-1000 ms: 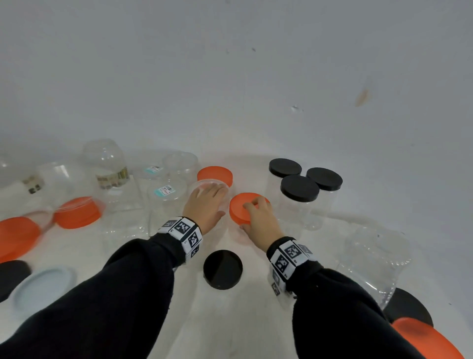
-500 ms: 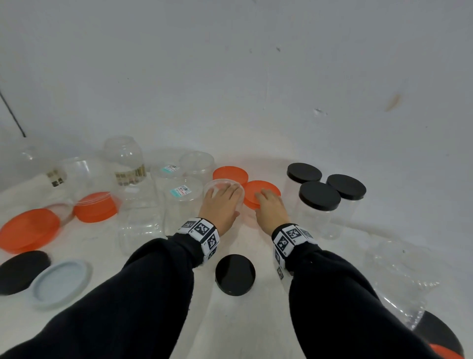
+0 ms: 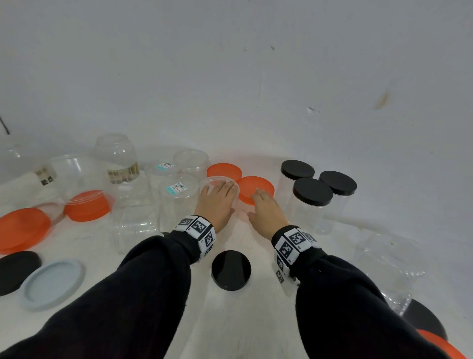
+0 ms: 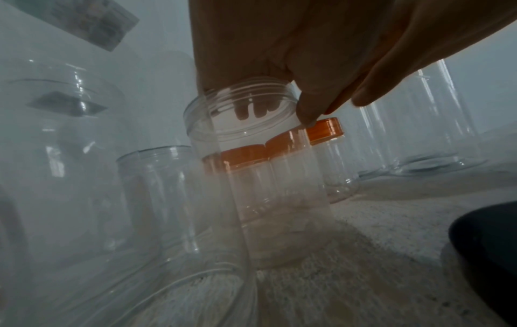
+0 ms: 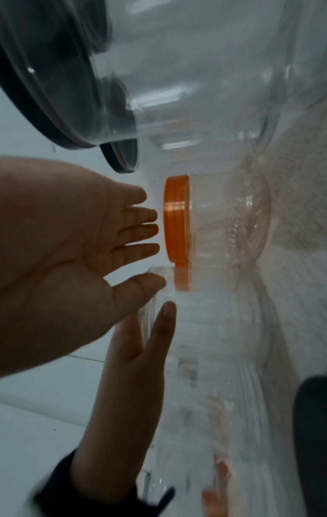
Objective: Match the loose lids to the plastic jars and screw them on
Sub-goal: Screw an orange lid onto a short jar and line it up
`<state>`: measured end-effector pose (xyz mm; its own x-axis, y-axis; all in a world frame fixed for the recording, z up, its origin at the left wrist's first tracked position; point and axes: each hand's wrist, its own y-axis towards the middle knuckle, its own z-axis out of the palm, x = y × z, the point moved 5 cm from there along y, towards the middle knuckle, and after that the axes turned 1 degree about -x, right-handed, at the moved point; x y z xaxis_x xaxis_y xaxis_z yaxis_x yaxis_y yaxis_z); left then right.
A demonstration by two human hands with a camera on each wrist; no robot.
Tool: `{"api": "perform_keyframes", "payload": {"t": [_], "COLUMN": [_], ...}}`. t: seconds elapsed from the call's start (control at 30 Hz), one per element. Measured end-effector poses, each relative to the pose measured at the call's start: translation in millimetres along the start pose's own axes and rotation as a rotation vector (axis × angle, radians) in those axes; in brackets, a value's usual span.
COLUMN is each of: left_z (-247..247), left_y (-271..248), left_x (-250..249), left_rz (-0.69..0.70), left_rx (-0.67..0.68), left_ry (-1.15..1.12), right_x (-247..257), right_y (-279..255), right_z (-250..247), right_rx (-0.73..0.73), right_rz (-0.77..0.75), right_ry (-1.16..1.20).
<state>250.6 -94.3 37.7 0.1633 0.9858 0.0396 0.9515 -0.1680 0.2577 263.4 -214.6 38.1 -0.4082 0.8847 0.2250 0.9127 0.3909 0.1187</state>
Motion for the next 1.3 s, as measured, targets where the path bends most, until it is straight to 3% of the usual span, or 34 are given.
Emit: {"api": "perform_keyframes", "payload": {"t": [0.17, 0.3, 0.4, 0.6, 0.87, 1.1, 1.3], "left_z": [-4, -24, -42, -45, -35, -21, -17], "left_y": [-1, -23, -67, -173, -253, -266, -250], "left_x": [-2, -5, 6, 87, 198, 298, 359], "left_rz": [-0.005, 0.051, 0.053, -0.057, -0.249, -0.434, -0.573], "left_rx": [0.045, -0.031, -0.096, -0.062, 0.029, 0.053, 0.085], "left_ry": [-0.051, -0.328, -0.575, -0.666, -0.529, -0.363, -0.263], "right_x": [11, 28, 48, 115, 230, 252, 255], "right_y": [-34, -55, -68, -75, -40, -7, -4], "right_z": [-12, -17, -21, -9, 35, 68, 70], "right_rx": [0.000, -0.021, -0.044, -0.050, 0.016, 0.089, -0.034], "right_rz": [-0.033, -0.059, -0.084, -0.202, -0.445, -0.332, -0.273], "right_ry": [0.040, 0.086, 0.129, 0.172, 0.053, -0.279, -0.402]}}
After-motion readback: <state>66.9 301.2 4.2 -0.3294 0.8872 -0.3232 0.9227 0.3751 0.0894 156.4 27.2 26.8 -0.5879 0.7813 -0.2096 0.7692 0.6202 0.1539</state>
